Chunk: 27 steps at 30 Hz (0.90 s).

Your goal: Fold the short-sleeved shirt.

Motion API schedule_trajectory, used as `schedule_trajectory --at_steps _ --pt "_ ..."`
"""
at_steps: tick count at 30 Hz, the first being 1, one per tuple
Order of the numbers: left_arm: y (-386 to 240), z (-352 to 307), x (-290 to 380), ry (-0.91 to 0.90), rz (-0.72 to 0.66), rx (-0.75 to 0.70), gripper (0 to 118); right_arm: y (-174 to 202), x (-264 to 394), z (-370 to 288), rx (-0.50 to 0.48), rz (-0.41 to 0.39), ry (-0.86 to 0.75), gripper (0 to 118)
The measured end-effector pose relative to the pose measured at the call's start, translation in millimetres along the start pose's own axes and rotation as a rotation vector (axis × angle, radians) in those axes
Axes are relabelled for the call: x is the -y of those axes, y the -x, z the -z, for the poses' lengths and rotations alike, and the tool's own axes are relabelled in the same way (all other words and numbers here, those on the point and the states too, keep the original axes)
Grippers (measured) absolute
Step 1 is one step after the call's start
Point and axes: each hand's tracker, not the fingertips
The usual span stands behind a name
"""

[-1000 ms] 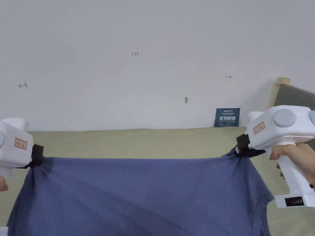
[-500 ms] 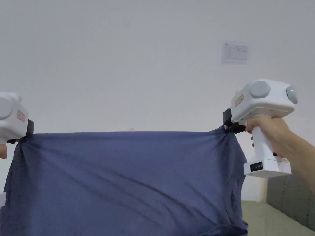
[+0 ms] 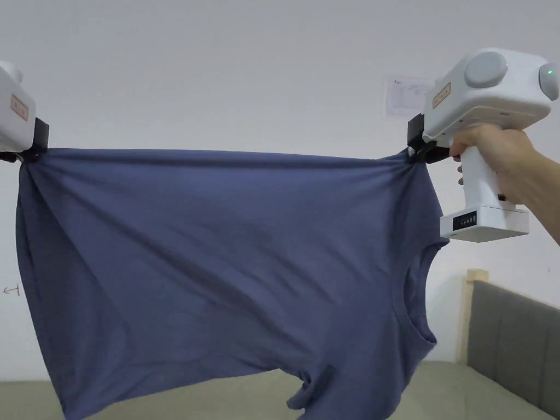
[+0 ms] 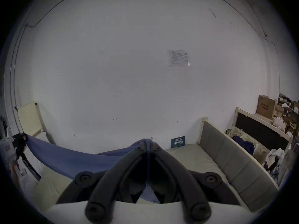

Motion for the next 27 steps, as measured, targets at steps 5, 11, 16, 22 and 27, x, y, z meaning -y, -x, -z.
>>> schedule_trajectory --at_steps 5,11,16,22,27 --pt "-13.7 33.6 69.5 0.087 0.038 -0.031 3 0.8 63.2 45.9 0.028 -0.016 0.132 2" --pt "-35.3 112.2 220.2 0.339 0.088 -0.048 3 -7.9 200.2 147.9 0.046 -0.005 0.374 2" --pt "-47.1 164.9 353.4 0.508 0.097 -0.048 3 -16.0 340.8 226.0 0.087 -0.017 0.604 2" --pt "-45.8 177.8 453.1 0.655 0.087 -0.047 3 -29.6 457.3 244.2 0.115 -0.002 0.756 2" --pt "-30.9 127.2 467.5 0.650 0.024 -0.020 3 -49.2 474.7 209.7 0.074 0.062 0.742 2"
